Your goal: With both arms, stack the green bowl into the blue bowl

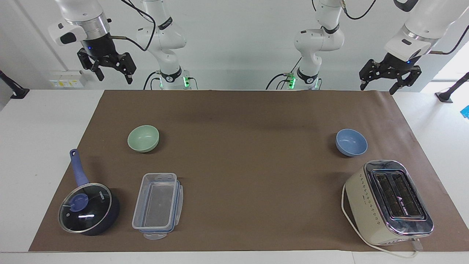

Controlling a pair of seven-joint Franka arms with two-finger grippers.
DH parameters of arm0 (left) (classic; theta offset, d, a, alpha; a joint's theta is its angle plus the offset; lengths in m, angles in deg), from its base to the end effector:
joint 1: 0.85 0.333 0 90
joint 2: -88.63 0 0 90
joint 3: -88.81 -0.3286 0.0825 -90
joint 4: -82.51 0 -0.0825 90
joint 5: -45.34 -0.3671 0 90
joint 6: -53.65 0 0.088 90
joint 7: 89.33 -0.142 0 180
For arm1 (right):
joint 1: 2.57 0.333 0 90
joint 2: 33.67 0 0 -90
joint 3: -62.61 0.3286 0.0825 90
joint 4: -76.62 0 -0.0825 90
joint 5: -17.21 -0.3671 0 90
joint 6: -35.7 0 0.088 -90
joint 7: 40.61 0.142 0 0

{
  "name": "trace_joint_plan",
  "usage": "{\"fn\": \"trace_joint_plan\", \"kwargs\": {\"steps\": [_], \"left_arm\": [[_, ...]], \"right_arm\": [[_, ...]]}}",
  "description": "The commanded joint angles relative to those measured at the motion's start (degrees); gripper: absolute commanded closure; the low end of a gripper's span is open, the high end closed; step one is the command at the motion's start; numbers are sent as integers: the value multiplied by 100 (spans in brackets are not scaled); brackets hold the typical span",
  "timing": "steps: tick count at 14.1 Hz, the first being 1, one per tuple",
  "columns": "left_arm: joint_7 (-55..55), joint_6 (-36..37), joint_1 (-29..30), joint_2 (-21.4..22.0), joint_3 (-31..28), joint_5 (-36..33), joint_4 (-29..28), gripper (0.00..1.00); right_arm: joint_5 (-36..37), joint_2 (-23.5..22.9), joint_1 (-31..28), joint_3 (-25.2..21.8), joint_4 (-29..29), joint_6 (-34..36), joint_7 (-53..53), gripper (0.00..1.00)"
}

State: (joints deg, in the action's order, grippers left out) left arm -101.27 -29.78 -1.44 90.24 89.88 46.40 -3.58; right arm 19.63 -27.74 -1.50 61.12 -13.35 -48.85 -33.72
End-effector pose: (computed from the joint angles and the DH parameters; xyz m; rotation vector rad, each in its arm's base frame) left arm 0.5158 -0.0179 0.6377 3.0997 -0.3727 -0.0260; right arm 0.4939 -0.0107 0.6474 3.0960 -0.2041 0.0172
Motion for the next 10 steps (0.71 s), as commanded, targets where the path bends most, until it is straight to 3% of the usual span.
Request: {"fn": "trace_joint_plan", "kwargs": {"steps": [1,10], "left_arm": [[78,37,33,199,42,-61,-207,0],[87,11,-11,191,42,-61,-198,0]], "right_arm": [[-155,31,-99,9,-57,-52,-188,0],[-155,31,-125,9,-65,-52,-188,0]]}}
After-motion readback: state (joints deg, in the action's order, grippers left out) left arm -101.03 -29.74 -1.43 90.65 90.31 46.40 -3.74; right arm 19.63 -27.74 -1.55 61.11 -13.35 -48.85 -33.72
